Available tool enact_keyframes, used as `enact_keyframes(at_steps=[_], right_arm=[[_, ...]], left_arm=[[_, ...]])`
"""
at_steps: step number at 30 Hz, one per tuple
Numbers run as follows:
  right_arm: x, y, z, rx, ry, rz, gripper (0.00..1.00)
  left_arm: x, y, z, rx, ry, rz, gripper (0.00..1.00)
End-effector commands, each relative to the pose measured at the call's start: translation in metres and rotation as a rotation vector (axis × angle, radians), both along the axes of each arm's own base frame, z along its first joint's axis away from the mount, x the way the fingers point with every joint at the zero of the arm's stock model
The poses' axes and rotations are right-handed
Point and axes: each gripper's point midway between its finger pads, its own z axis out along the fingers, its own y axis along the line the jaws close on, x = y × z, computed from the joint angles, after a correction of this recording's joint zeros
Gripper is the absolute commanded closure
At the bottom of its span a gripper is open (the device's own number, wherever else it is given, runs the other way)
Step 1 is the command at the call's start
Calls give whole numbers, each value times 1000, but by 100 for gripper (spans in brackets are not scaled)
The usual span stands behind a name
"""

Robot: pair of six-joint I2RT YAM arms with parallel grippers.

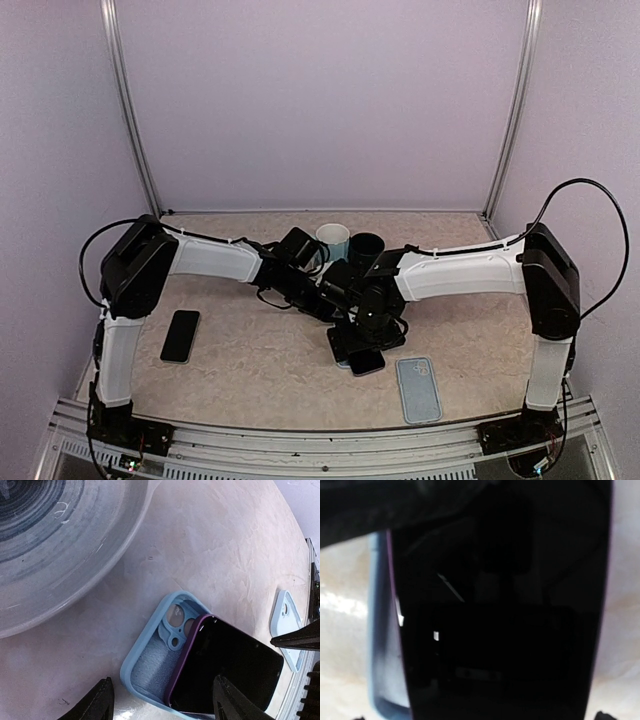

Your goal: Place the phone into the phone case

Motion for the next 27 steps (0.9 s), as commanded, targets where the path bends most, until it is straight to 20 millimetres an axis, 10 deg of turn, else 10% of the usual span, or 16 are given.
enact_keyframes(at_steps=[1, 14, 21, 23, 27], right_arm=[[14, 19, 19, 103, -69, 28, 1], [29, 19, 129, 400, -574, 377, 1], [-13, 7, 181, 490, -1123, 941, 1], [-23, 8, 180, 435, -1169, 1097, 1], [-43, 6, 103, 233, -877, 1480, 12]], left_arm=[[-7, 12, -6, 41, 11, -12, 32], [6, 15, 12, 28, -55, -16, 29], [19, 12, 30, -12, -111, -20, 27], [22, 9, 31, -17, -122, -23, 27], [34, 8, 28, -15, -126, -5, 30]])
